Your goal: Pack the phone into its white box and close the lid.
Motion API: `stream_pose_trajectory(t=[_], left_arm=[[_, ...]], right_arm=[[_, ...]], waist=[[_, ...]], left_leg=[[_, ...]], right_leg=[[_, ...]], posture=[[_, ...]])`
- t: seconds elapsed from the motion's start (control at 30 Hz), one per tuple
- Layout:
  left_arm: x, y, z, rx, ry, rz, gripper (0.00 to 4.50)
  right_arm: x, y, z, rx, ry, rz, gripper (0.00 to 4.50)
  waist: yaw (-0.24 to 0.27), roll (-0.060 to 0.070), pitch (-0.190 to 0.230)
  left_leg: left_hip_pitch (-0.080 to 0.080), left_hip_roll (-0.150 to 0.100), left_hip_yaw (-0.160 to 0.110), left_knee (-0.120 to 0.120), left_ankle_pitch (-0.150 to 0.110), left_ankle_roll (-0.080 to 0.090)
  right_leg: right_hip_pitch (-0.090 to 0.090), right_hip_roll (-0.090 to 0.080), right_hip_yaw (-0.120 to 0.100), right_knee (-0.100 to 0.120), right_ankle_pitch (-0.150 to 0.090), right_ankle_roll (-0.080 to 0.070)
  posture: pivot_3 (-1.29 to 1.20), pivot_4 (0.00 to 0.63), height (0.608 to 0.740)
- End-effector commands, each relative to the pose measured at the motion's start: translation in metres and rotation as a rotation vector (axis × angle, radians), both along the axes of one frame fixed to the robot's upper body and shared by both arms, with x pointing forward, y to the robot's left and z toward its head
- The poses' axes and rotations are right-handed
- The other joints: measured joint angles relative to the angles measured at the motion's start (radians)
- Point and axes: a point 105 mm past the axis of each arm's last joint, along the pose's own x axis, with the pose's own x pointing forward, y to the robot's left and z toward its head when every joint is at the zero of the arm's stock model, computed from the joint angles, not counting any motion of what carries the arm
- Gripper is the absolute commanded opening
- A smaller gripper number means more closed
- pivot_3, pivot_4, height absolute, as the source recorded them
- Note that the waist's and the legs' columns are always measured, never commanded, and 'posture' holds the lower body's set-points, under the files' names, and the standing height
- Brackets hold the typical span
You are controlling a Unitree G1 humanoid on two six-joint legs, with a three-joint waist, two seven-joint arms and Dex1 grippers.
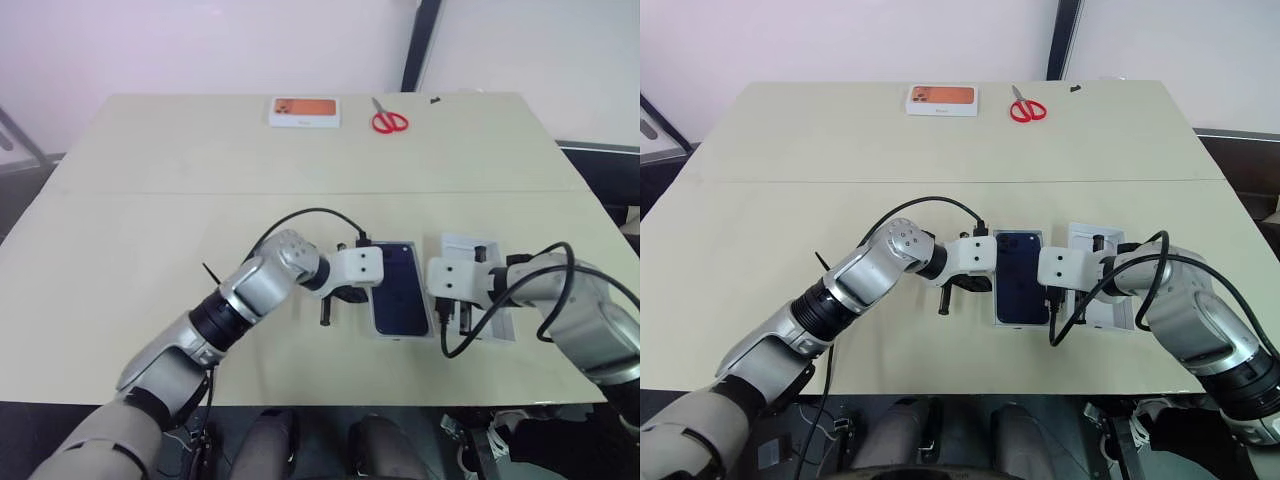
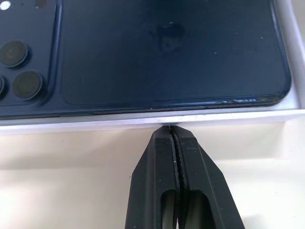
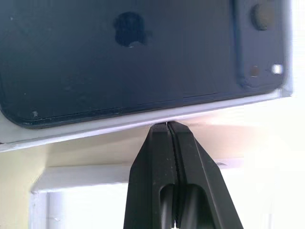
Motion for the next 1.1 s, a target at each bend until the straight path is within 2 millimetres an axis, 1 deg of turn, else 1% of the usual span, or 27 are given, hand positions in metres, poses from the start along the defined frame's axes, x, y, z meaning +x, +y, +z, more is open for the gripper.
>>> stream_pose_trajectory(t=[0.03,0.13,0.2,0.23,0.27,0.37,0.4,0.47,0.5,0.6,0.7,0.77,0.97,1.03,1.1], left_arm=[[0.000,0.009,0.015,-0.061,0.003,0.011,0.06],[0.007,0.025,0.025,-0.103,-0.006,0.065,0.06],[0.012,0.040,0.036,-0.176,-0.017,0.103,0.00],[0.013,0.045,0.042,-0.219,-0.005,0.125,0.00],[0.013,0.050,0.046,-0.255,0.004,0.139,0.00],[0.009,0.060,0.053,-0.309,0.013,0.146,0.00],[0.006,0.062,0.054,-0.323,0.015,0.130,0.00],[-0.007,0.064,0.059,-0.363,0.025,0.068,0.00],[-0.014,0.065,0.062,-0.376,0.030,0.030,0.00],[-0.027,0.067,0.059,-0.360,0.033,-0.038,0.00],[-0.032,0.068,0.052,-0.333,0.028,-0.063,0.00],[-0.032,0.067,0.050,-0.334,0.028,-0.059,0.00],[-0.032,0.059,0.053,-0.374,0.030,-0.059,0.00],[-0.032,0.058,0.052,-0.382,0.032,-0.056,0.00],[-0.032,0.058,0.052,-0.388,0.034,-0.050,0.00]], right_arm=[[0.008,-0.002,0.042,0.078,-0.107,-0.023,0.00],[0.010,-0.012,0.056,0.121,-0.107,-0.087,0.00],[0.012,-0.023,0.060,0.192,-0.058,-0.194,0.51],[0.010,-0.025,0.059,0.218,-0.026,-0.225,0.83],[0.009,-0.026,0.057,0.260,0.008,-0.282,1.26],[0.010,-0.028,0.052,0.372,0.078,-0.441,2.89],[0.007,-0.026,0.049,0.382,0.110,-0.462,3.32],[0.003,-0.022,0.042,0.435,0.179,-0.539,3.32],[0.003,-0.023,0.038,0.453,0.201,-0.593,3.32],[0.006,-0.026,0.033,0.527,0.251,-0.739,3.32],[0.007,-0.025,0.027,0.556,0.284,-0.767,3.32],[0.006,-0.021,0.022,0.548,0.285,-0.766,3.32],[0.007,-0.025,0.005,0.490,0.238,-0.843,3.32],[0.008,-0.027,0.003,0.504,0.236,-0.865,2.82],[0.009,-0.027,0.002,0.521,0.235,-0.878,2.09]], waist=[[-0.002,0.000,0.000],[-0.004,0.000,0.000],[-0.005,0.000,0.000],[-0.005,0.000,0.000],[-0.005,0.000,0.000],[-0.001,0.000,0.000],[0.001,0.000,0.000],[0.001,0.000,0.000],[-0.001,0.000,0.000],[-0.002,0.000,0.000],[0.000,0.001,-0.001],[0.000,0.001,-0.001],[-0.004,0.001,-0.001],[-0.006,0.001,-0.001],[-0.008,0.001,-0.001]], left_leg=[[0.000,0.000,0.000,0.000,0.000,0.000],[0.000,0.000,0.000,-0.001,0.000,0.000],[0.000,0.000,0.000,-0.001,0.000,0.000],[0.000,0.000,0.000,-0.001,0.000,0.000],[0.000,0.000,0.000,-0.001,0.000,0.000],[0.000,0.000,0.000,-0.001,0.000,0.000],[0.000,0.000,0.000,-0.001,0.000,0.000],[-0.001,0.000,0.000,0.000,0.000,0.000],[-0.001,0.000,0.000,0.000,0.000,0.000],[-0.001,0.000,0.000,-0.001,0.000,0.000],[-0.001,0.000,0.000,-0.001,0.000,0.000],[-0.001,0.000,0.000,-0.001,0.000,0.000],[-0.001,0.000,0.001,-0.001,-0.001,0.002],[-0.001,0.000,0.001,-0.001,-0.001,0.002],[-0.001,0.000,0.000,-0.001,-0.001,0.002]], right_leg=[[0.000,0.000,0.000,0.000,0.000,0.000],[-0.001,0.000,0.000,0.001,0.000,0.000],[-0.001,0.000,0.000,0.001,0.000,0.000],[-0.001,0.000,0.000,0.001,0.000,0.000],[-0.001,0.000,0.000,0.001,0.000,0.000],[-0.001,0.000,0.000,0.001,0.000,0.000],[-0.001,0.000,0.001,0.001,0.000,0.000],[-0.001,0.000,0.000,0.001,0.000,0.000],[-0.001,0.000,0.001,0.001,0.000,0.000],[-0.002,0.000,0.001,0.001,0.000,0.000],[-0.002,0.000,0.001,0.002,0.000,0.000],[-0.002,0.000,0.001,0.001,0.000,0.000],[-0.002,0.000,0.001,0.002,0.000,0.000],[-0.002,0.000,0.001,0.002,0.000,0.000],[-0.002,0.000,0.001,0.002,0.000,0.000]], posture=[[0.00,0.150,0.740],[0.00,0.150,0.740],[0.00,0.150,0.740],[0.00,0.150,0.740],[0.00,0.150,0.740],[0.00,0.150,0.740],[0.00,0.150,0.740],[0.00,0.150,0.740],[0.00,0.150,0.740],[0.00,0.150,0.740],[0.00,0.150,0.740],[0.00,0.150,0.740],[0.00,0.150,0.740],[0.00,0.150,0.740],[0.00,0.150,0.740]])
